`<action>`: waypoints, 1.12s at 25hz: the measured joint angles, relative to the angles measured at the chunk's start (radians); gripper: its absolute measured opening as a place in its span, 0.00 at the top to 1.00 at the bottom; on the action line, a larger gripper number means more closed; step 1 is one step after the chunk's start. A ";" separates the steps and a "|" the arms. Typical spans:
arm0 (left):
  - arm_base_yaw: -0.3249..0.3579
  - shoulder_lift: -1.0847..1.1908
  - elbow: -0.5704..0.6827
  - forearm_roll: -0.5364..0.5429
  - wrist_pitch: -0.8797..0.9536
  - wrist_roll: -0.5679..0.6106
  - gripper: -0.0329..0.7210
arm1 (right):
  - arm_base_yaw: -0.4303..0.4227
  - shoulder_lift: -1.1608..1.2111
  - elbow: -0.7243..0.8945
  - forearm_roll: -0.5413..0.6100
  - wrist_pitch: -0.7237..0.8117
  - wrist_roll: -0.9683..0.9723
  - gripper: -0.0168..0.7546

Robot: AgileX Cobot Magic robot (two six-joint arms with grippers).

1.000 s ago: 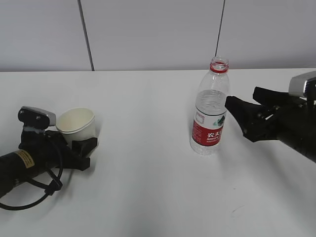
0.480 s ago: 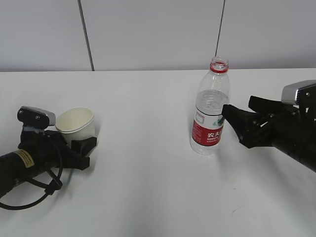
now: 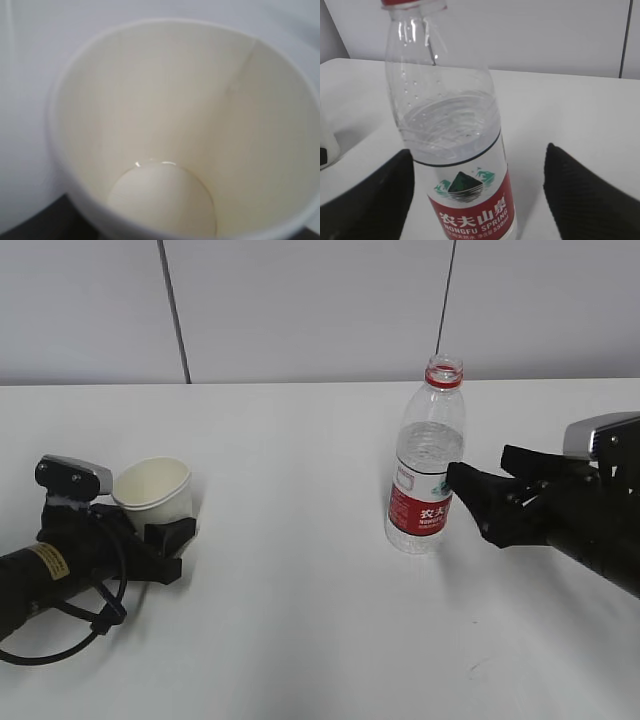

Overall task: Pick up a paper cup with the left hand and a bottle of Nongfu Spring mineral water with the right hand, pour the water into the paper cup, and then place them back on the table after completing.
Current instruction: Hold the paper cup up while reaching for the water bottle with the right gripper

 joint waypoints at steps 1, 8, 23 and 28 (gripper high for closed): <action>0.000 0.000 0.000 0.000 0.000 0.000 0.42 | 0.000 0.000 0.000 -0.002 0.000 0.000 0.19; 0.000 0.000 0.000 0.000 0.000 0.000 0.42 | 0.000 0.011 -0.004 -0.030 -0.002 0.000 0.16; 0.000 0.000 0.000 0.000 0.000 0.000 0.42 | 0.000 0.200 -0.162 -0.107 -0.008 0.034 0.16; 0.000 0.000 0.000 0.001 -0.001 0.000 0.42 | 0.000 0.262 -0.231 -0.151 -0.008 0.071 0.16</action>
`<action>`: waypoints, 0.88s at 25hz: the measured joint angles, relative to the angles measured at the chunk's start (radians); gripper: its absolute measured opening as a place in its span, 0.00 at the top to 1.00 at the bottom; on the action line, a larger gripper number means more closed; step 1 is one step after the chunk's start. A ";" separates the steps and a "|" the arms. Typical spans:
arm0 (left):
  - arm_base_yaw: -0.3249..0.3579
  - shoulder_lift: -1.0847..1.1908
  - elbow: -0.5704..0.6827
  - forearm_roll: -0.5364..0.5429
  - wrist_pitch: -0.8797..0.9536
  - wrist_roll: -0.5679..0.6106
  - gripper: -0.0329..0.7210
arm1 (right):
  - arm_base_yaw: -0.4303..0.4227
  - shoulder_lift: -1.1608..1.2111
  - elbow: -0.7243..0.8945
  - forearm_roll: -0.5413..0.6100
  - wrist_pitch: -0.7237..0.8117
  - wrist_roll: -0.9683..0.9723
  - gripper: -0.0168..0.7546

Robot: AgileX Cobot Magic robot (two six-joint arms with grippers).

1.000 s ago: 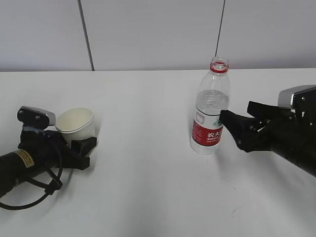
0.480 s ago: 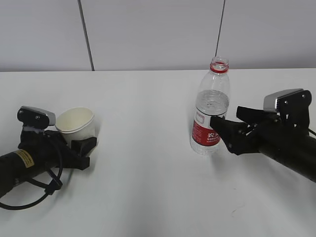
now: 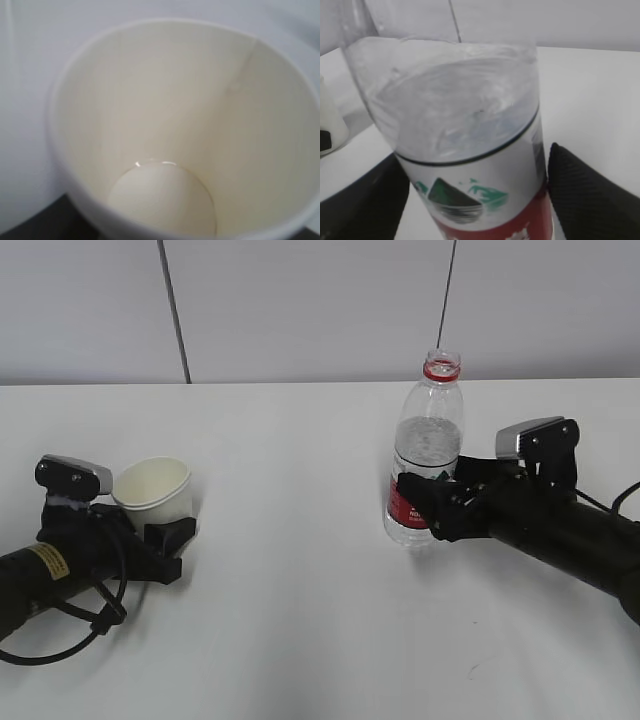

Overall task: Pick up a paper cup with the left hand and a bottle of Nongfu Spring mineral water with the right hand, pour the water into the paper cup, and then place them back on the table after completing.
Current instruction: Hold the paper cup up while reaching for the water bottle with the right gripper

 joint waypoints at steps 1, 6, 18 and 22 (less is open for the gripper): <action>0.000 0.000 0.000 0.000 0.000 0.000 0.42 | 0.002 0.011 -0.014 -0.006 0.000 0.001 0.16; 0.000 0.000 0.000 0.000 0.000 0.000 0.42 | 0.023 0.066 -0.086 -0.010 -0.007 0.007 0.16; 0.000 0.000 0.000 0.004 0.000 0.000 0.42 | 0.031 0.133 -0.154 -0.018 -0.035 0.035 0.17; 0.000 0.000 0.000 0.006 0.000 0.000 0.42 | 0.036 0.143 -0.154 -0.018 -0.026 0.044 0.14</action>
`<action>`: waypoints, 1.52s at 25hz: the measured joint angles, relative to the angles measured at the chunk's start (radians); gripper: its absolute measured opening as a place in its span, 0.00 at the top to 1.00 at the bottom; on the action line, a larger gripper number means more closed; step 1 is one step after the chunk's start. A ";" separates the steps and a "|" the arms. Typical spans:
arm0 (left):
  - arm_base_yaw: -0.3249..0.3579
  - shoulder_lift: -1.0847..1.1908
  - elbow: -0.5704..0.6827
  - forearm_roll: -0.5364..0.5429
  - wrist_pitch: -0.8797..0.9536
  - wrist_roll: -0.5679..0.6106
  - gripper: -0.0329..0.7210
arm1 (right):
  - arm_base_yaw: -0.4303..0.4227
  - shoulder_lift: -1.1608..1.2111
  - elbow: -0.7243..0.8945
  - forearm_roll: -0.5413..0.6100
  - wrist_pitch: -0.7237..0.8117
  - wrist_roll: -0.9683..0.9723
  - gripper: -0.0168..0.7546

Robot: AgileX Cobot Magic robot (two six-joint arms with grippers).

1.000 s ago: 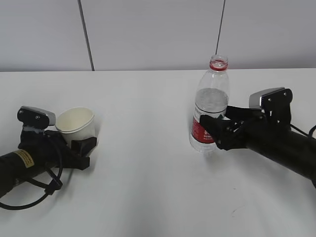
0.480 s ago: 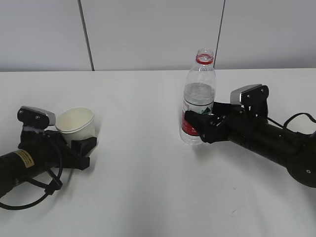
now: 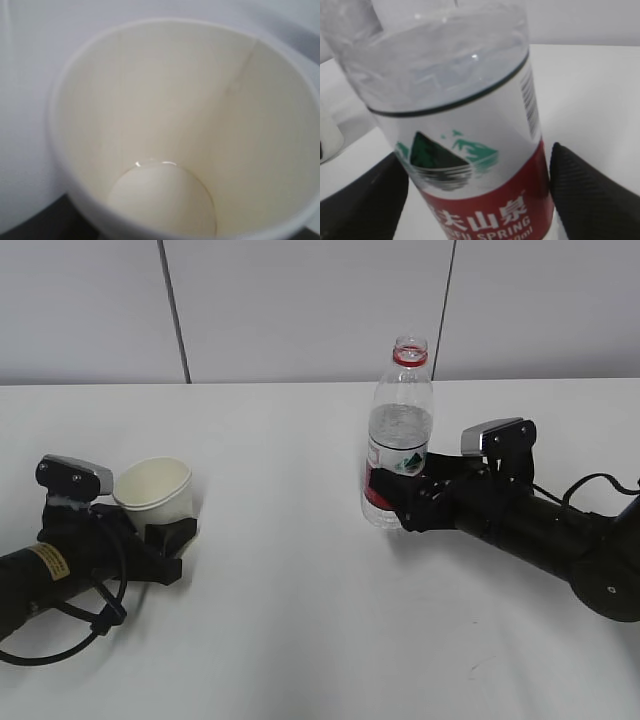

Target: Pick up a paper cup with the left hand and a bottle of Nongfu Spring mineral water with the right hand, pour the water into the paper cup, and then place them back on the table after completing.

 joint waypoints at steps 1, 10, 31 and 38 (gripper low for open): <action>0.000 0.000 0.000 0.000 0.000 0.000 0.42 | 0.000 0.000 0.000 0.000 0.007 0.002 0.13; 0.000 0.000 0.000 0.000 0.000 0.000 0.42 | 0.000 0.000 -0.012 -0.008 0.017 0.004 0.12; 0.000 0.000 0.000 0.005 0.000 0.000 0.42 | 0.028 0.055 -0.111 -0.018 0.019 0.004 0.14; 0.000 0.000 0.000 0.008 0.000 0.000 0.43 | 0.028 0.055 -0.111 -0.011 0.019 0.004 0.30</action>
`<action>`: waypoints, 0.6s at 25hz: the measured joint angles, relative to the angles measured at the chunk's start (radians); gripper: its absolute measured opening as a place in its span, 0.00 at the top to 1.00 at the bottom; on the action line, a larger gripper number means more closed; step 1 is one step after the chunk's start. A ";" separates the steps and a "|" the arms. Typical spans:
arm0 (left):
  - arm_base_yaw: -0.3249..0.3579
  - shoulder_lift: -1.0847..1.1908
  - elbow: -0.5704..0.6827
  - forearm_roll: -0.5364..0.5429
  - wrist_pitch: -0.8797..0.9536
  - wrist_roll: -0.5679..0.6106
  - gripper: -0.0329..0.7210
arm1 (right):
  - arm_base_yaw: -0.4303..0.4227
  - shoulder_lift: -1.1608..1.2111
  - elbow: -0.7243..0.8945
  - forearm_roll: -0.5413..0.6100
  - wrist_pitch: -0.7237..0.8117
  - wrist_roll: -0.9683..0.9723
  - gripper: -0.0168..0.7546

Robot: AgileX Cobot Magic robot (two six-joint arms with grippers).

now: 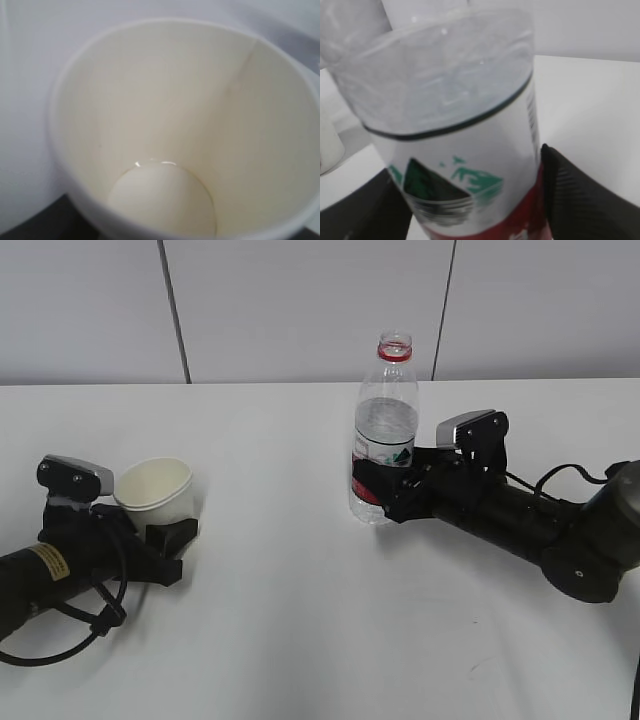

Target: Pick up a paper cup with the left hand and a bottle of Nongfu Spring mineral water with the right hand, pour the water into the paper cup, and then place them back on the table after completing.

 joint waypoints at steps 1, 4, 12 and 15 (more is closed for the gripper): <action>0.000 0.000 0.000 0.006 0.000 0.000 0.43 | 0.000 0.001 0.000 0.003 0.000 0.000 0.32; 0.000 0.000 0.000 0.048 0.000 0.000 0.43 | 0.000 0.005 0.000 0.010 -0.004 0.000 0.34; 0.000 0.000 0.000 0.094 -0.001 -0.008 0.43 | 0.000 0.008 -0.003 0.021 -0.006 0.000 0.36; 0.000 0.000 0.000 0.104 -0.001 -0.011 0.43 | 0.000 0.008 -0.003 0.021 -0.003 -0.018 0.36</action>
